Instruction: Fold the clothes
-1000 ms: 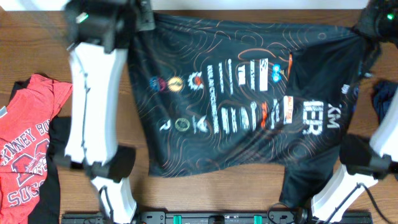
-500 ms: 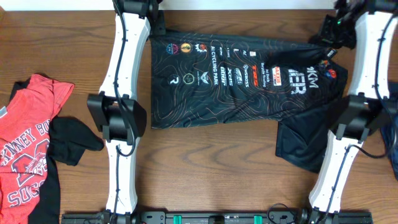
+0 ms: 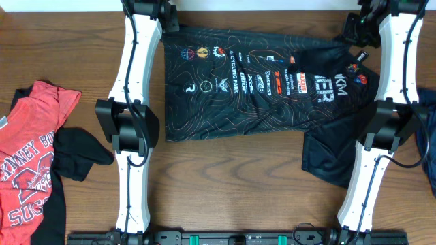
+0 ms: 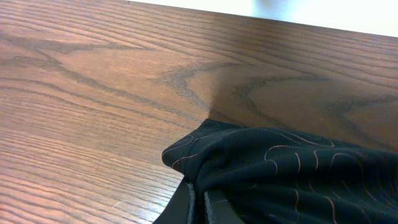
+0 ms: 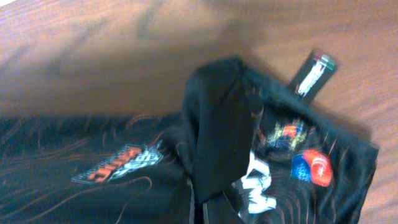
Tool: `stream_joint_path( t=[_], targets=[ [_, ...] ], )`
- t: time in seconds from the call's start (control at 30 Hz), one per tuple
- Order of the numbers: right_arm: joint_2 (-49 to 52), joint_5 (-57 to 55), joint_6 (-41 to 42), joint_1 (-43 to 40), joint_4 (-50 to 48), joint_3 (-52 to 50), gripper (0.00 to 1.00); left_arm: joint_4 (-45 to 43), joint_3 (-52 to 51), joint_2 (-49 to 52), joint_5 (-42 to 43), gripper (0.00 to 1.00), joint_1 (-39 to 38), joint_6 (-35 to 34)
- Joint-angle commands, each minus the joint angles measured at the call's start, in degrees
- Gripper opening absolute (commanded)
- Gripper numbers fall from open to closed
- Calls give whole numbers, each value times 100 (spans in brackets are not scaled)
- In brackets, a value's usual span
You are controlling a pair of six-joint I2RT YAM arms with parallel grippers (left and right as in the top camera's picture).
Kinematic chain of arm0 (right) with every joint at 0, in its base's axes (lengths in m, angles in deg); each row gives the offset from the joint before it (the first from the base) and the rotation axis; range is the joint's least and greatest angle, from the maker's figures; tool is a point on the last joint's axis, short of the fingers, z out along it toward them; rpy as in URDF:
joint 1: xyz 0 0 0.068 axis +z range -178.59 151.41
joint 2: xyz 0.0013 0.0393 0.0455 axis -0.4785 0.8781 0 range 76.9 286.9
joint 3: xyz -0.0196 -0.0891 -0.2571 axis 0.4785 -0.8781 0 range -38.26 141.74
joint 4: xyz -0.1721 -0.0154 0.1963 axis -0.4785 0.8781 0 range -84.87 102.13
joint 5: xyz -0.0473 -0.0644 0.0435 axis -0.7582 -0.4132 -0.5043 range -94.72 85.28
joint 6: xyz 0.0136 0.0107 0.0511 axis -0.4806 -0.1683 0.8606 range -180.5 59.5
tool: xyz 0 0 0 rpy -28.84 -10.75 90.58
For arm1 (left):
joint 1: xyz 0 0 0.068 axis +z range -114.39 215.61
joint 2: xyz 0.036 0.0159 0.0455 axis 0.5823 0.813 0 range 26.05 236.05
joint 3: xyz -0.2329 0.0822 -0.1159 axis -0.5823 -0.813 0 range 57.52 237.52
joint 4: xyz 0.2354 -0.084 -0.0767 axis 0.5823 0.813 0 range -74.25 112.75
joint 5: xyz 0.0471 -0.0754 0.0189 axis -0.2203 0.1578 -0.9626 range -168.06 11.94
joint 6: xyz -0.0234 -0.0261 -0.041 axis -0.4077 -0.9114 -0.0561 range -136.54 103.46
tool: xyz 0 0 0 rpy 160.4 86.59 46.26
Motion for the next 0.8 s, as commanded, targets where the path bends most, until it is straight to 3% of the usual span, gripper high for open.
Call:
stream_joint_path(
  t=[0.0,0.3,0.77],
  targets=[
    [7,-496,-107,-114,-459,55,1,2,-9,240,-136,6,83,55],
    [11,-505,109,-149,-1626,22,1,-39,-17,555,-31,6,83,52],
    [20,-575,107,-407,-1829,-953,1,-76,-17,586,229,6,76,33]
  ],
)
